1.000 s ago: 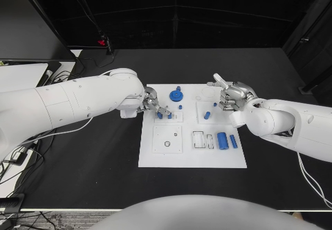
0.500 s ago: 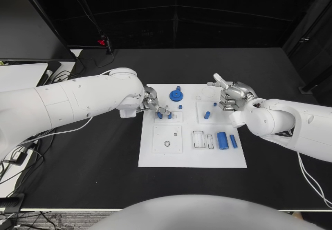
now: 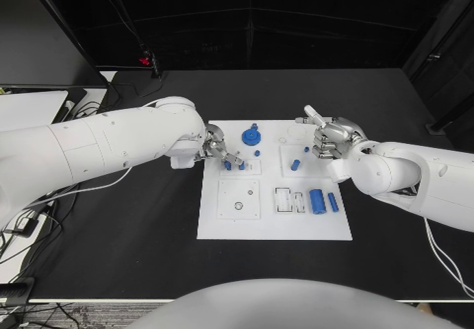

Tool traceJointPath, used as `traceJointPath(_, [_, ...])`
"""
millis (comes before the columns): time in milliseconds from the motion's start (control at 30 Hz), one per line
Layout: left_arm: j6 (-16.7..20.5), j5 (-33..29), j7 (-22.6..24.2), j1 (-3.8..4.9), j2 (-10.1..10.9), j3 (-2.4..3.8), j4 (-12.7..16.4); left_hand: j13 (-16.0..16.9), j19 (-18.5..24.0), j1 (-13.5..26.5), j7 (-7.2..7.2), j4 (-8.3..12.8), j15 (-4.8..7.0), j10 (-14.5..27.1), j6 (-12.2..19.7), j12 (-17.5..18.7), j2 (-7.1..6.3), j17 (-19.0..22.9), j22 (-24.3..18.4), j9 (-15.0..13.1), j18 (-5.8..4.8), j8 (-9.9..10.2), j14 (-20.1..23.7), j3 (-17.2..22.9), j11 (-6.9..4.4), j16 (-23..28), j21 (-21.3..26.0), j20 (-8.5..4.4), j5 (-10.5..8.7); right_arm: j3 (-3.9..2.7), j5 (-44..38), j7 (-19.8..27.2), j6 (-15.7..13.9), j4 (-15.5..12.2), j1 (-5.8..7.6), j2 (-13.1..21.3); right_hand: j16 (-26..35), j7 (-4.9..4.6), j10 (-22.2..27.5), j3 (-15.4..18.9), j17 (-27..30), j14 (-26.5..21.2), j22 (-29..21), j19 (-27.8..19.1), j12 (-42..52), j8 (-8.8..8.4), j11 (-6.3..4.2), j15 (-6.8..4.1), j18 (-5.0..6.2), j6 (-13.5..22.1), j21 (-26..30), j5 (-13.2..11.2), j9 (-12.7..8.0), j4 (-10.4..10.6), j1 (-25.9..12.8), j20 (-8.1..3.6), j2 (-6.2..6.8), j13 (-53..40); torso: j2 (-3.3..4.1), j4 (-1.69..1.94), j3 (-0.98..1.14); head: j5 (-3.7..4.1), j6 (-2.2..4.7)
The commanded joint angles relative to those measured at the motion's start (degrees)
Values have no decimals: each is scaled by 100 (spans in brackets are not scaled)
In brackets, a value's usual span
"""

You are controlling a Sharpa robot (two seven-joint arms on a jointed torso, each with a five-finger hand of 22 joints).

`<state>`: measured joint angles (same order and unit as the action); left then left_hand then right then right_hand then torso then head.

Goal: Assemble the parts on the task board

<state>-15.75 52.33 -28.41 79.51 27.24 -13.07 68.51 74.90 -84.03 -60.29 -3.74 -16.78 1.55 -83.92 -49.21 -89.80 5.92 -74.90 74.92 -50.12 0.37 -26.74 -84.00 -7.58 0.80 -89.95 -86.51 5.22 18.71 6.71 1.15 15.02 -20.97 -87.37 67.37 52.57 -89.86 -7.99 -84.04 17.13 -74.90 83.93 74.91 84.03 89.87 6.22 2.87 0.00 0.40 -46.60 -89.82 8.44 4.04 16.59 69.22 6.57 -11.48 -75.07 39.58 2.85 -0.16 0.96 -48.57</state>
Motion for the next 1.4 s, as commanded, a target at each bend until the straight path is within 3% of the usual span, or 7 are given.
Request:
traceJointPath(33, [-209,-53,-86,-70,-2,-49,6,1510,-188,2,-87,0,-40,-608,134,-20,63,-1510,1352,20,81,43,-600,-16,47,-5,-25,38,42,-3,-6,11,58,-13,7,0,-14,-29,-596,37,-1510,607,1509,597,13,17,51,42,-40,-13,-18,-20,-7,-1,8,27,-71,-1493,5,1,-2,-6,-1])
traceJointPath(267, [-184,-66,-46,-70,-5,-49,9,1510,-197,-79,-83,-1,-47,-608,101,-20,260,-1510,1356,164,79,73,-600,26,47,-5,-32,48,371,-3,-6,-6,64,-11,7,-2,-14,-29,-596,37,-1510,607,1509,597,13,17,51,42,-40,-13,-18,-20,-7,-1,8,27,-71,-1493,1,3,1,-8,-10])
traceJointPath(500, [-176,-88,11,-70,-6,-49,8,1510,-200,-61,-78,-9,-44,-608,58,-20,424,-1510,1357,235,78,77,-600,58,42,-5,-34,49,397,-3,-6,-14,66,-3,7,-4,-14,-31,-596,37,-1510,607,1509,597,13,19,53,43,-40,-16,-18,-20,-7,-3,10,28,-75,-1493,0,2,-3,-8,-9])
traceJointPath(667, [-175,-107,30,-71,-8,-49,11,1510,-202,-60,-78,-5,-44,-608,56,-20,426,-1510,1358,247,77,79,-600,53,42,-5,-37,49,407,-3,-6,-22,64,3,7,-2,-14,-31,-596,37,-1510,607,1509,597,13,19,53,43,-40,-16,-18,-20,-7,-3,10,28,-75,-1493,0,3,-2,-12,-9])
traceJointPath(833, [-178,-112,23,-71,-8,-49,11,1510,-204,-203,-64,5,-37,-608,55,-20,422,-1510,1358,331,77,95,-600,95,31,-5,-38,46,731,-3,-6,-24,64,5,7,-2,-14,-32,-596,37,-1510,607,1509,597,13,21,54,44,-40,-18,-18,-19,-7,-5,11,28,-78,-1493,-1,2,-1,-16,-9])
traceJointPath(933, [-196,-113,8,-71,-8,-49,13,1510,-207,-464,-47,6,-23,-608,63,-20,360,-1510,1360,393,76,110,-600,205,14,-5,-41,36,1119,-3,-6,-24,64,5,7,-3,-14,-32,-596,37,-1510,607,1509,597,13,21,54,44,-40,-18,-18,-19,-7,-5,11,28,-78,-1493,0,5,-1,-16,-13])
traceJointPath(1400, [-202,-111,-146,-73,-6,-49,9,1510,-187,-631,-44,8,-19,-608,76,-20,290,-1510,1352,451,82,118,-600,273,10,-5,-25,30,1166,-3,-6,-25,74,6,7,-8,-14,-32,-596,37,-1510,607,1509,597,13,21,54,44,-40,-18,-18,-19,-7,-5,11,28,-78,-1493,2,3,-2,-11,-24])
